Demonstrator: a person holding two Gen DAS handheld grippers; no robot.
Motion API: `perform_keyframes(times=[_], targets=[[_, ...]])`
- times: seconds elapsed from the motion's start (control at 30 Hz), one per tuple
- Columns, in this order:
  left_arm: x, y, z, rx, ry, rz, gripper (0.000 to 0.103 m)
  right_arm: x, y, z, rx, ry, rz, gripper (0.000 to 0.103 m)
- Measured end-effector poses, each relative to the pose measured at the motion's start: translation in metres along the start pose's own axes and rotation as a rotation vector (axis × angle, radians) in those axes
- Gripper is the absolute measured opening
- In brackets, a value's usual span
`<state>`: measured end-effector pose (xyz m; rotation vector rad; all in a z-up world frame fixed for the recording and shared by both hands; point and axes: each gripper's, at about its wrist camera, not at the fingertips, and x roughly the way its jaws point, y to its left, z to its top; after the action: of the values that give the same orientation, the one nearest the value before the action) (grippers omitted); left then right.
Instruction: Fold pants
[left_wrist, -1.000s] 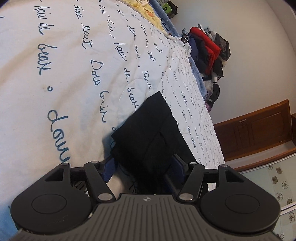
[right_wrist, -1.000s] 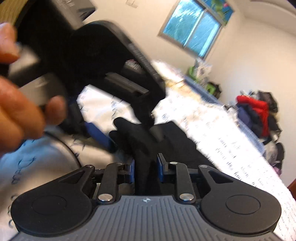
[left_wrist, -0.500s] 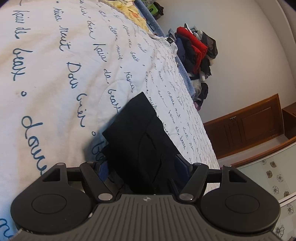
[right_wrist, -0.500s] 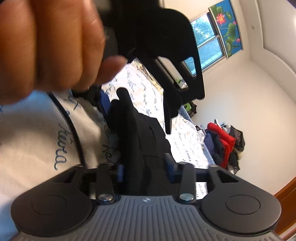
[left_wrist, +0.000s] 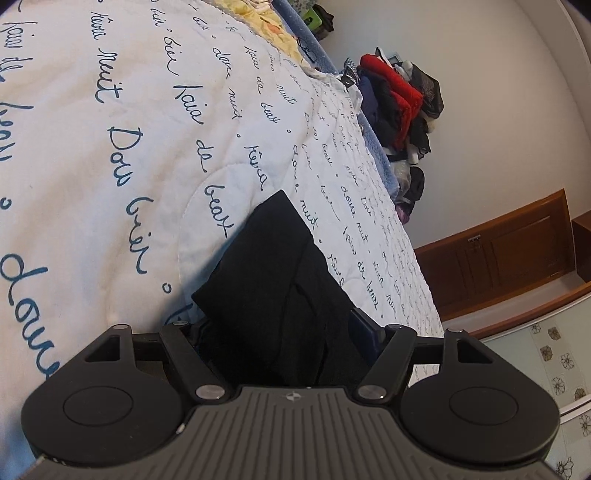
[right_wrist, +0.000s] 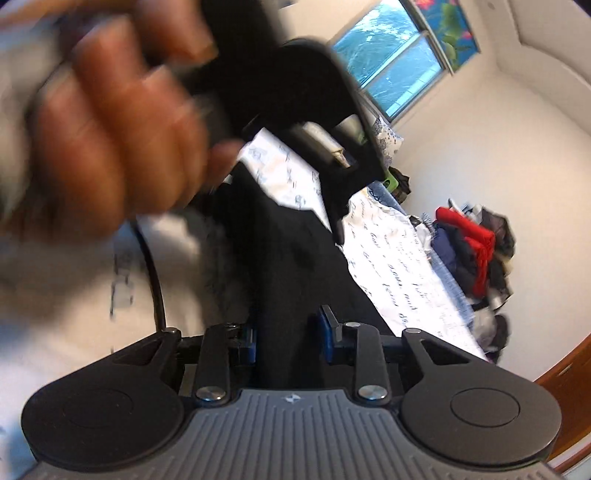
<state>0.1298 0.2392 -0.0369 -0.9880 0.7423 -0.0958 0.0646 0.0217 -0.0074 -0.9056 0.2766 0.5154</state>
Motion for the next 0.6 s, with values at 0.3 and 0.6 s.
perform_keyframes(times=[0.3, 0.6], targets=[[0.010, -0.017, 0.000, 0.119, -0.003, 0.084, 0.037, 0.024, -0.018, -0.002, 0.102, 0.028, 0.057, 0.017], [0.007, -0.024, -0.009, 0.201, -0.037, 0.110, 0.028, 0.022, -0.060, -0.003, 0.209, -0.008, 0.244, 0.025]])
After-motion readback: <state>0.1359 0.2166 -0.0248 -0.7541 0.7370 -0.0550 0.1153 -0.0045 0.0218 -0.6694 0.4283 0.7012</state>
